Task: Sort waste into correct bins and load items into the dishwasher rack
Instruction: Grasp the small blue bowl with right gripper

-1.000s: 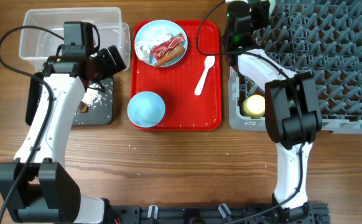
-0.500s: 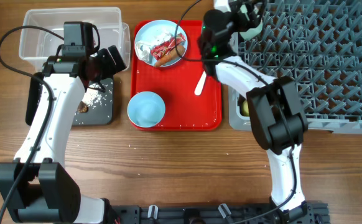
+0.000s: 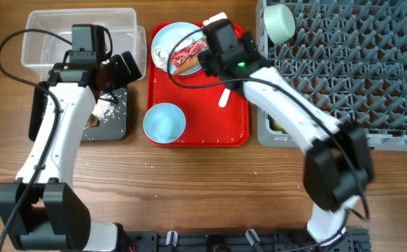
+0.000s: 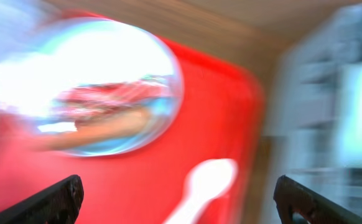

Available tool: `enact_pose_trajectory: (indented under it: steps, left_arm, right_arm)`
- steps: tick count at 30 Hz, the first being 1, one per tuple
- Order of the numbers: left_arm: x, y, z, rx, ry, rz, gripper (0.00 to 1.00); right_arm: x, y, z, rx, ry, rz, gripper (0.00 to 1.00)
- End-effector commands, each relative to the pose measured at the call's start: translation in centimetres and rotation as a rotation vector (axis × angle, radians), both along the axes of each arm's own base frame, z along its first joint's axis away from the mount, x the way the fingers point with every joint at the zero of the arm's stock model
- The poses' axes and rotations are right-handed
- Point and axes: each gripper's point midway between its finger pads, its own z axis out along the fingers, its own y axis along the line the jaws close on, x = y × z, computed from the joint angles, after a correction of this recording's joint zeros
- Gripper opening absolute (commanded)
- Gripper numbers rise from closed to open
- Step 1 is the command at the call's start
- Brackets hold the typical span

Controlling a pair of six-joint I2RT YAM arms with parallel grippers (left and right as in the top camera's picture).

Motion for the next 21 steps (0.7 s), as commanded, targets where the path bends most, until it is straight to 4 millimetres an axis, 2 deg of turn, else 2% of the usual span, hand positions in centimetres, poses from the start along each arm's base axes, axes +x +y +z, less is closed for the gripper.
enact_pose_trajectory:
  steps: [1, 2, 6, 9, 13, 15, 17, 21]
  left_arm:
    - [0.0, 0.0, 0.6, -0.003, -0.014, -0.002, 1.0]
    - [0.0, 0.0, 0.6, -0.003, -0.014, -0.002, 1.0]
    - [0.0, 0.0, 0.6, -0.003, -0.014, -0.002, 1.0]
    - [0.0, 0.0, 0.6, -0.003, -0.014, -0.002, 1.0]
    - [0.0, 0.0, 0.6, -0.003, -0.014, -0.002, 1.0]
    - [0.0, 0.0, 0.6, -0.003, -0.014, -0.002, 1.0]
    - [0.0, 0.0, 0.6, -0.003, -0.014, -0.002, 1.0]
    - [0.0, 0.0, 0.6, -0.003, -0.015, -0.002, 1.0]
  right_arm:
    - [-5.6, 6.7, 1.4, 0.47, 0.304, 0.12, 0.95]
    - [-6.4, 6.7, -0.3, 0.486, 0.37, 0.06, 0.89]
    - [-10.1, 7.3, -7.2, 0.495, 0.583, -0.114, 0.78]
    - [-12.3, 8.6, -10.4, 0.482, 0.66, -0.156, 0.71]
    - [-14.2, 10.2, -13.2, 0.448, 0.719, -0.168, 0.62]
    - [-14.9, 9.8, -14.6, 0.432, 0.766, -0.229, 0.47]
    - [-14.7, 9.5, -14.7, 0.432, 0.77, -0.243, 0.36]
    - [-14.3, 8.8, -14.7, 0.444, 0.779, -0.286, 0.04]
